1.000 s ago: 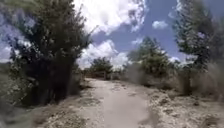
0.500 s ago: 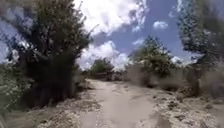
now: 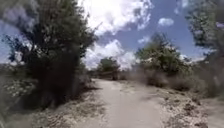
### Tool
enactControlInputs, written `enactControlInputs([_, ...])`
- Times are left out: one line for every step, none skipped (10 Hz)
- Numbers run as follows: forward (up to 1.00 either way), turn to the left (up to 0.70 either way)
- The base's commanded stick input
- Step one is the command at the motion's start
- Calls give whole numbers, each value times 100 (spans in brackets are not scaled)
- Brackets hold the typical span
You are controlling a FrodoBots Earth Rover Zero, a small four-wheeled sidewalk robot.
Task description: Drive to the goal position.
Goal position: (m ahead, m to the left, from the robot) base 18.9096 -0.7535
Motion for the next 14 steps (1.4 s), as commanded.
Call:
enactControlInputs([45, 0])
enactControlInputs([45, 0])
enactControlInputs([45, 0])
enactControlInputs([45, 0])
enactControlInputs([45, 0])
enactControlInputs([45, 0])
enactControlInputs([45, -3])
enactControlInputs([45, -21])
enactControlInputs([45, -27])
enactControlInputs([45, -27])
enactControlInputs([45, -27])
enactControlInputs([45, -11])
enactControlInputs([45, 0])
enactControlInputs([45, 0])
